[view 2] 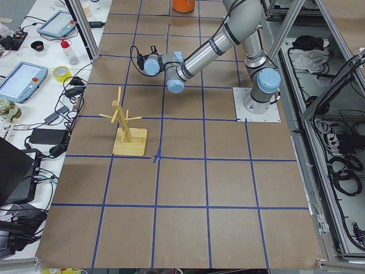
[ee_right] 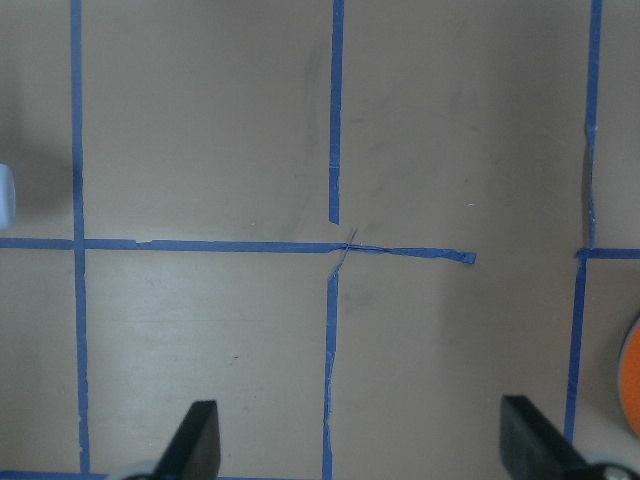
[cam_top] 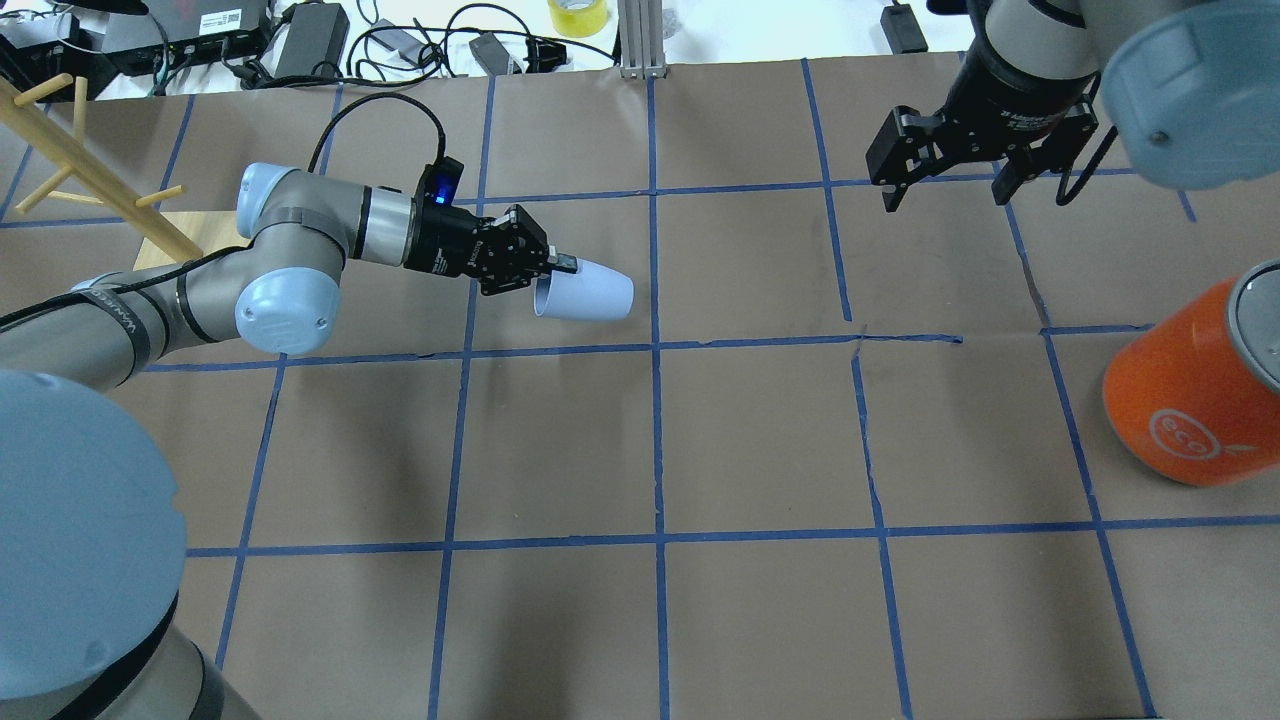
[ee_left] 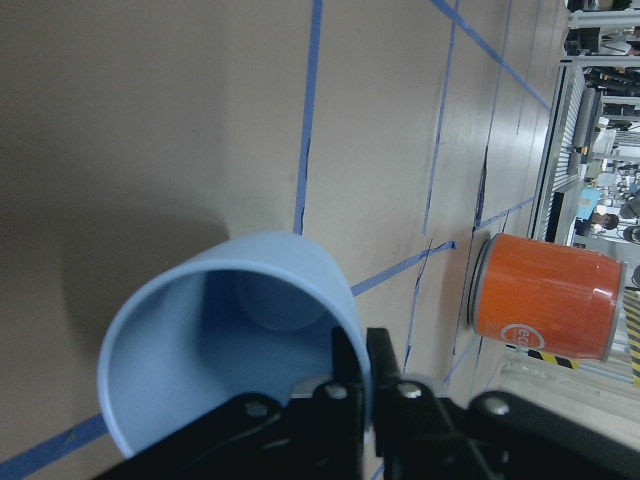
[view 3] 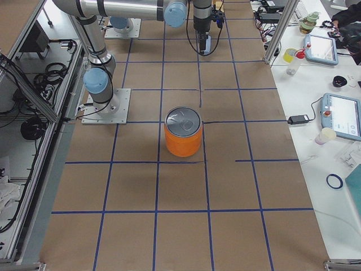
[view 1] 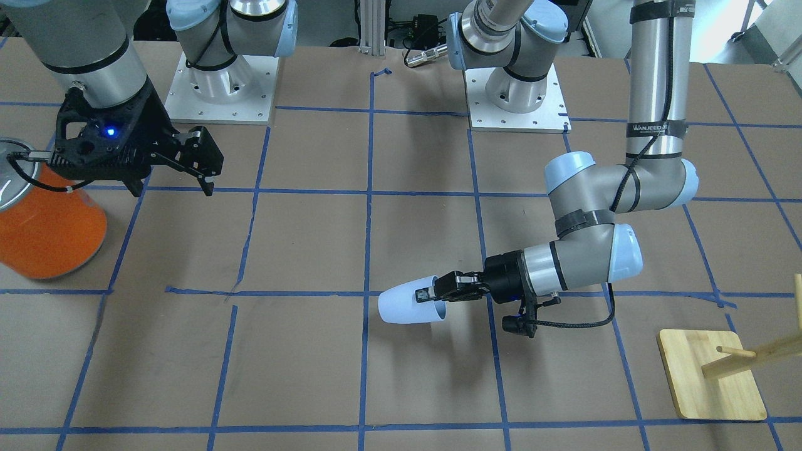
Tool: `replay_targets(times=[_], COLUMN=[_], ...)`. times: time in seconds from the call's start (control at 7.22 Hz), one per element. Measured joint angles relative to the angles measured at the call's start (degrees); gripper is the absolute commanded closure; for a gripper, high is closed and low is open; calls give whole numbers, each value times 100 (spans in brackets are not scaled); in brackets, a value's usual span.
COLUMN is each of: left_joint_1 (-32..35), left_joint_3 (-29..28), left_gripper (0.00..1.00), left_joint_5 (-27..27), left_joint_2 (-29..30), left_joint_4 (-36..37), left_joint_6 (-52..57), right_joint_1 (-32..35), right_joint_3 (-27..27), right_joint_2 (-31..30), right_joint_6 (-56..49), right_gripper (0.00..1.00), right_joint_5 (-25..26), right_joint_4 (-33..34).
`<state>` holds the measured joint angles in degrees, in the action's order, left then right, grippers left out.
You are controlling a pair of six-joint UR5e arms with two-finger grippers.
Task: Flip cup
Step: 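Lift the cup with the left gripper and rotate it upright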
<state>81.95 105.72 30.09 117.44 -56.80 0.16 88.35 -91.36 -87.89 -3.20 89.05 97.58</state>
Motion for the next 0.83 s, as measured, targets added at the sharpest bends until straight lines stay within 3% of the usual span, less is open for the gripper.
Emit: replay_targets(times=[0.14, 0.28, 0.83], left_joint_1=[61, 95, 178], left_joint_3=[-65, -241, -1124], left_gripper=[100, 100, 100], left_joint_5=[36, 424, 3654], left_joint_2=[-169, -347, -776], left_joint_4=[40, 72, -350], left_joint_6=[-459, -830, -936], right_joint_1=[1, 1, 5], right_joint_3=[-5, -9, -31], right_joint_2=[-1, -1, -1], right_joint_6=[2, 1, -5], right_gripper=[0, 0, 0], right_joint_5=[-4, -3, -2], right_joint_4=[6, 9, 54])
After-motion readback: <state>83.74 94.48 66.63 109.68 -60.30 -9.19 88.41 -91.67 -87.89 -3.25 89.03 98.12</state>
